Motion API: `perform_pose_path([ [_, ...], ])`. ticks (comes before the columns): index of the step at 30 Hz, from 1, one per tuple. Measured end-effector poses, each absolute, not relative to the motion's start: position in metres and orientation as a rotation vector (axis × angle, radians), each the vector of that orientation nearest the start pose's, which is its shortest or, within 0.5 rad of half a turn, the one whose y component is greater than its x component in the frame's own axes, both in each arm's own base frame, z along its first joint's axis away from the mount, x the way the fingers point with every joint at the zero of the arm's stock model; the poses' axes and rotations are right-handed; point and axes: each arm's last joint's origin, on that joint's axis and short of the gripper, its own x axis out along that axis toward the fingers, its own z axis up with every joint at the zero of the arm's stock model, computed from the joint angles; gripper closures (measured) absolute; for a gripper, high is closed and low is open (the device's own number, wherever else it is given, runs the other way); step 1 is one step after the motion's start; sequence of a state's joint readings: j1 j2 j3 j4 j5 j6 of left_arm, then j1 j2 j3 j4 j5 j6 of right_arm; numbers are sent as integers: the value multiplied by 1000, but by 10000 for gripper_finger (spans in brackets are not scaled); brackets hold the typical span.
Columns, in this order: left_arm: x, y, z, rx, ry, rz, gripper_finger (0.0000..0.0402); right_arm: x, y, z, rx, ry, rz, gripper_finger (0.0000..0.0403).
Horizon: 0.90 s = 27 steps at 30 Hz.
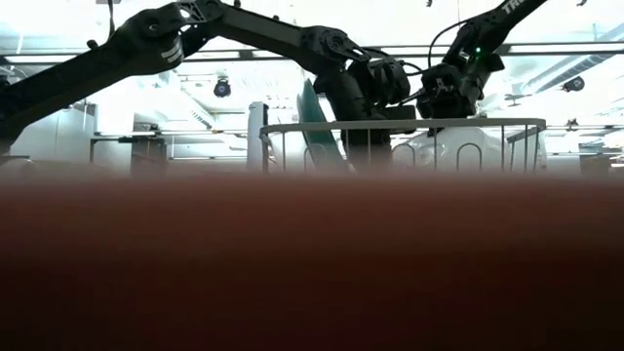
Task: Sort dishes
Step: Put the white plate in the dish rack
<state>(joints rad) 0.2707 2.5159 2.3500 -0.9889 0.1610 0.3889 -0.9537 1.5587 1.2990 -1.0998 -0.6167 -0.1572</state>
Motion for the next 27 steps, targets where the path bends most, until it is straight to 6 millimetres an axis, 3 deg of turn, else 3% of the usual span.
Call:
perform_pose_path([
  [8, 507, 140, 211, 118, 1038, -71, 401, 177, -222, 299, 772, 927, -228, 295],
  [16, 506, 138, 216, 105, 1031, -75, 401, 175, -220, 301, 788, 927, -232, 299],
  [23, 501, 133, 238, 102, 985, -89, 401, 168, -207, 324, 749, 874, -239, 318],
  [27, 501, 133, 241, 105, 977, -86, 401, 162, -199, 335, 759, 846, -242, 329],
])
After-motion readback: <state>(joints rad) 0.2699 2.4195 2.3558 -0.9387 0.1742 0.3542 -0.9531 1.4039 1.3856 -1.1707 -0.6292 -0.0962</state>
